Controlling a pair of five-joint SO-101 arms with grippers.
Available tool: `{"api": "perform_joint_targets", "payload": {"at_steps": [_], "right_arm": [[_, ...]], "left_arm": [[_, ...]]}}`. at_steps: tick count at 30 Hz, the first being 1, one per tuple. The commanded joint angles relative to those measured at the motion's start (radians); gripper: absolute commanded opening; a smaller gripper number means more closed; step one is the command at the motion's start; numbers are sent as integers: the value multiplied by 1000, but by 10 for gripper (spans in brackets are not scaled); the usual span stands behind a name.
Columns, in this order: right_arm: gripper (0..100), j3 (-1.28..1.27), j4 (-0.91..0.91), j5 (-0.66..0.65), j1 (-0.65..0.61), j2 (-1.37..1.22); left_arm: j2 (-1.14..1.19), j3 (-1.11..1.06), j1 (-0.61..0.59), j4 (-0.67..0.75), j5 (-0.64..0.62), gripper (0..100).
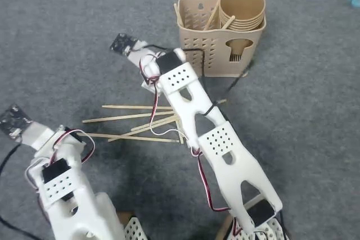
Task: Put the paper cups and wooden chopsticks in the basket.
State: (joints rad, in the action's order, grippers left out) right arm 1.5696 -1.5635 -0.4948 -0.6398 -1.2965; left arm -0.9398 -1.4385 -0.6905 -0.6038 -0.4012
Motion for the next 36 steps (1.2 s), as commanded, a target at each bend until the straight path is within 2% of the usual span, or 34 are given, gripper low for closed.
{"api": "perform_joint_targets", "payload": {"at_steps": [1,5,8,18,23,36], "right_arm": [[8,114,-143,40,15,139],[8,115,-237,66,16,262],[8,114,-237,160,47,343],[7,55,-242,261,117,470],[7,-180,-242,275,111,657],[7,-937,-231,264,58,1423]], "left_arm": [[2,38,0,20,-8,16],[2,38,0,20,-8,16],[2,38,0,21,-8,16],[2,38,2,21,-5,16],[2,38,2,21,-5,16],[2,36,2,21,-3,16]]}}
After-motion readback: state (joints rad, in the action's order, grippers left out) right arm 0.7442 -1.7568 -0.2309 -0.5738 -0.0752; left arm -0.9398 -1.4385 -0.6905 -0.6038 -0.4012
